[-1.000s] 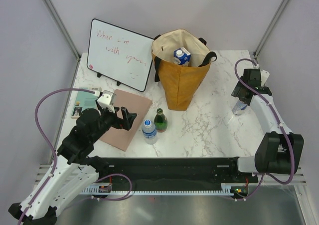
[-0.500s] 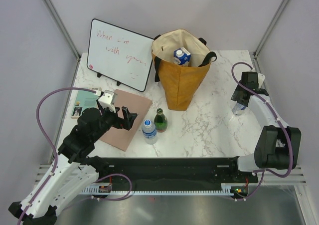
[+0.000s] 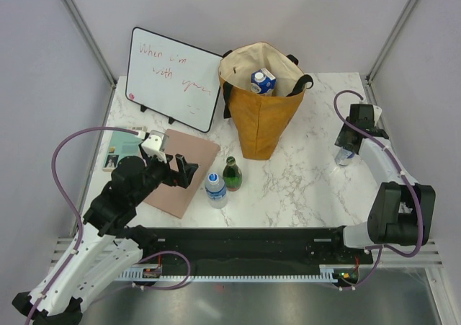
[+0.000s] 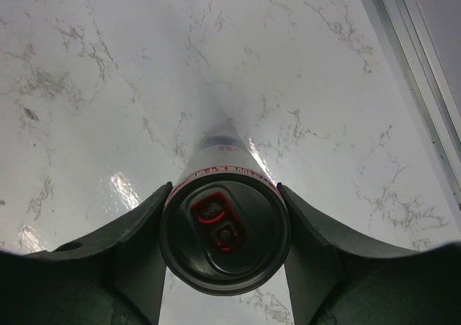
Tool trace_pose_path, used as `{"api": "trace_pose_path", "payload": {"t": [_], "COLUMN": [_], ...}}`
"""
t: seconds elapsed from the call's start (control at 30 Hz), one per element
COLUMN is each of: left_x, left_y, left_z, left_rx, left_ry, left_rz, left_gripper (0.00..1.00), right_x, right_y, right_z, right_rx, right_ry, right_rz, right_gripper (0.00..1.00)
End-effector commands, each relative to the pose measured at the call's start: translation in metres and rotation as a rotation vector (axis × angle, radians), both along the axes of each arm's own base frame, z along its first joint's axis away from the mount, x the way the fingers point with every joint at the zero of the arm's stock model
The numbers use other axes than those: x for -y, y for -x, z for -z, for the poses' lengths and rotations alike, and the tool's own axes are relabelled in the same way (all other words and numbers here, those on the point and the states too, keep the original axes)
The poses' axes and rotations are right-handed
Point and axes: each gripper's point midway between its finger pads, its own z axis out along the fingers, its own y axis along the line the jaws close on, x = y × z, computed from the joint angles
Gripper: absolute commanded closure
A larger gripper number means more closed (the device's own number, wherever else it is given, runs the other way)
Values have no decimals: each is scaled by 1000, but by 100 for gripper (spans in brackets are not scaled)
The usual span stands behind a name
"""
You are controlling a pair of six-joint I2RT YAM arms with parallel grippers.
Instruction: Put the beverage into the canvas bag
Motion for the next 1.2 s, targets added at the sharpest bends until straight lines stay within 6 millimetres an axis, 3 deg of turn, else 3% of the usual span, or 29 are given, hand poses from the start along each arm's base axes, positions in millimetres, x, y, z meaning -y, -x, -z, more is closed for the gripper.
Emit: {"api": "trace_pose_path", "payload": {"t": [0.0, 0.17, 0.4, 0.6, 0.63, 0.7, 0.73, 0.83, 1.0, 1.17], "left_x": [2, 3, 2, 4, 4, 4, 4, 2, 2, 2], "left_y": [-2, -2, -2, -2, -2, -3, -3, -3, -4, -4], "left_z": [-8, -9, -9, -8, -8, -7, -7, -8, -6, -6], "left_rx": [39, 40, 41, 35, 34, 32, 33, 37, 31, 32], "left_ry": [5, 7, 8, 7, 5, 3, 4, 3, -4, -3], "left_rz": [12, 16, 11, 17, 19, 18, 14, 7, 6, 5], "left_gripper": [0, 0, 0, 0, 0, 0, 0, 0, 0, 0], "right_x": [-4, -3, -15, -41, -48, -73, -90, -126, -179, -227], "right_y": [-16, -23, -34, -36, -36, -38, -39, -45, -61, -92], "right_z": [-44, -92, -175, -289, -319, -346, -370, -399, -419, -409], "right_rx": [134, 202, 322, 521, 593, 663, 725, 812, 874, 899], "right_ry": [4, 21, 35, 69, 68, 39, 31, 12, -34, -28], "right_rz": [-49, -59, -133, -241, -265, -349, -401, -512, -666, -778], "right_gripper": [79, 99, 100, 100, 100, 100, 100, 100, 100, 100]}}
